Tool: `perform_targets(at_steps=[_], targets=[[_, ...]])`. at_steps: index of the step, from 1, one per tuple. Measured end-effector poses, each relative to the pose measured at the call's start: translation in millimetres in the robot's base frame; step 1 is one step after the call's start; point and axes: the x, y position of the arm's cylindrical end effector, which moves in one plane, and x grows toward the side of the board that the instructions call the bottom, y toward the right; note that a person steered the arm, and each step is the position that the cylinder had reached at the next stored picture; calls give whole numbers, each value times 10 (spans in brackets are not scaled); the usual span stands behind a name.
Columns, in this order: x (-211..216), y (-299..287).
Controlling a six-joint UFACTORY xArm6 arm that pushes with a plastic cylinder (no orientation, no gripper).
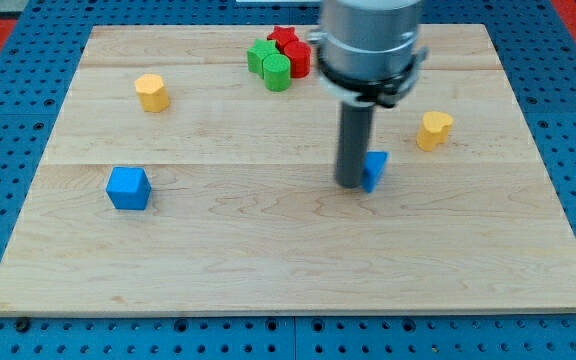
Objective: Move the blue cube towards the center of the board
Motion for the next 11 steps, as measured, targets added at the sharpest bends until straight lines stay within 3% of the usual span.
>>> perform_targets(at_steps=[1,2,3,4,5,6,8,9,11], targets=[[24,552],[-100,751],[617,409],[908,-1067],[826,-2703],[355,-3592],[421,-2480],[65,-2209],[-596,-2258]])
